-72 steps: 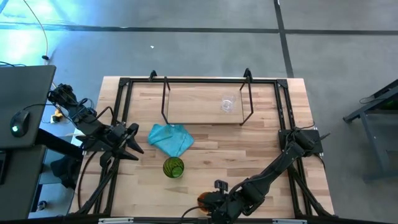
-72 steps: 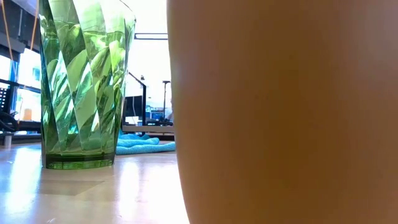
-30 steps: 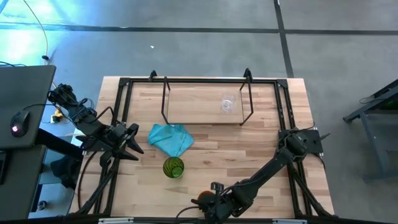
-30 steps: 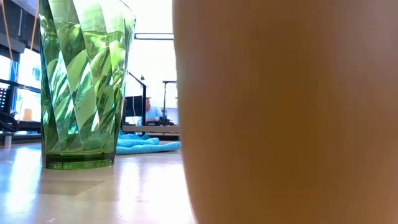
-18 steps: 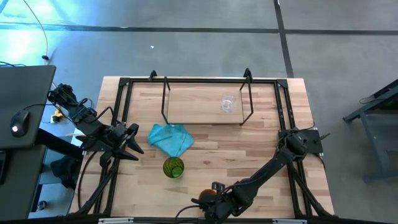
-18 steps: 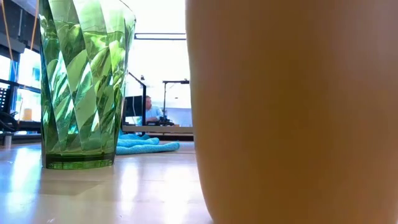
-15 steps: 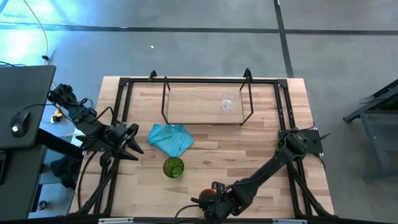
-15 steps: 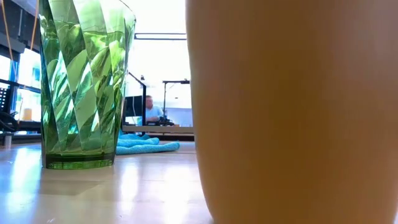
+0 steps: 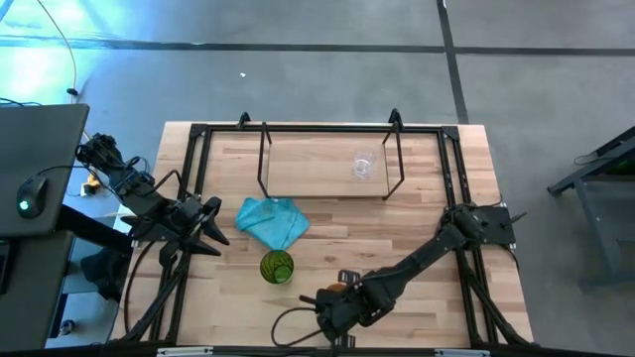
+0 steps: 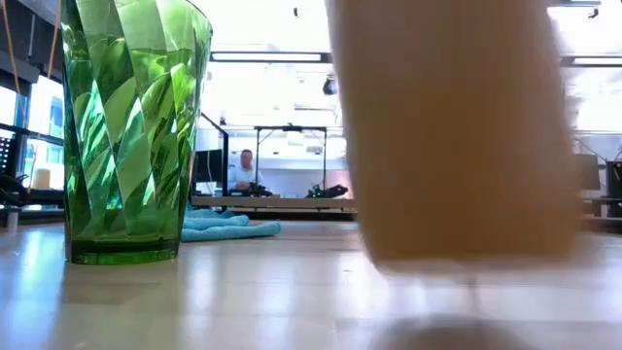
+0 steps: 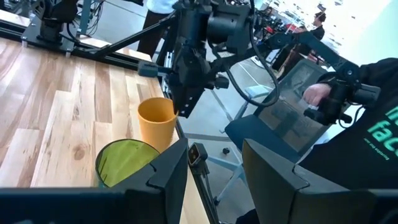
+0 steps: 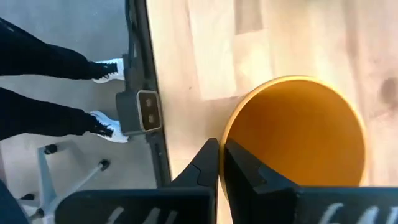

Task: Stack small to large cups/mugs on shelf
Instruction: Put the orange cup on the shelf

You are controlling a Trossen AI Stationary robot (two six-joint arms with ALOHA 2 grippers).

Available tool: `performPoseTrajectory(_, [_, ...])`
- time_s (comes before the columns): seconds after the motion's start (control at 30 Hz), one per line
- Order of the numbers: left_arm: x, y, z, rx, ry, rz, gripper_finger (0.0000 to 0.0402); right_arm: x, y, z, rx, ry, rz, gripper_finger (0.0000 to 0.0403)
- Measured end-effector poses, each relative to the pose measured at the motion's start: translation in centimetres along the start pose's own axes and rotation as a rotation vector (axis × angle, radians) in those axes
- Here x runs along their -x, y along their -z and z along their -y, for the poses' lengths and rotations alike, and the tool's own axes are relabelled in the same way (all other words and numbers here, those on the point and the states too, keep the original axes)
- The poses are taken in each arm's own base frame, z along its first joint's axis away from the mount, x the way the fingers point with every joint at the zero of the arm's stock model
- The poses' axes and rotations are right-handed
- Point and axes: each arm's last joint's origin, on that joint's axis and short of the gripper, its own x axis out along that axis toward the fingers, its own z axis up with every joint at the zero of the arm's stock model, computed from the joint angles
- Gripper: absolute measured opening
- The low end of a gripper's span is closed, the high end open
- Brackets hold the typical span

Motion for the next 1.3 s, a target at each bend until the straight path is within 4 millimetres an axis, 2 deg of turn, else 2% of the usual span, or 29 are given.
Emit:
performPoseTrajectory(0.17, [0.0,0.1,0.0,-0.002,-0.005,-0.009,0.0143,0.9,-1.1,0.8,0.018,0.004,0.016,0.0001])
performPoseTrajectory(0.8, [0.0,0.3,-0.1,-0.007,0.004,-0.033,0.0143,1.3,-2.6,4.2,0.022,0.084,-0.039,0.0])
performPoseTrajectory(1.2, [0.0,0.3,-0.1,-0.007,0.004,-0.032,0.0143,7.4,-5.5,8.9,0.069,0.259,0.012,0.0])
performPoseTrajectory(1.3, [0.0,0.3,-0.1,-0.007,0.004,-0.032,0.0143,8.3,-5.9,10.4,0.077,0.295,0.014,0.0])
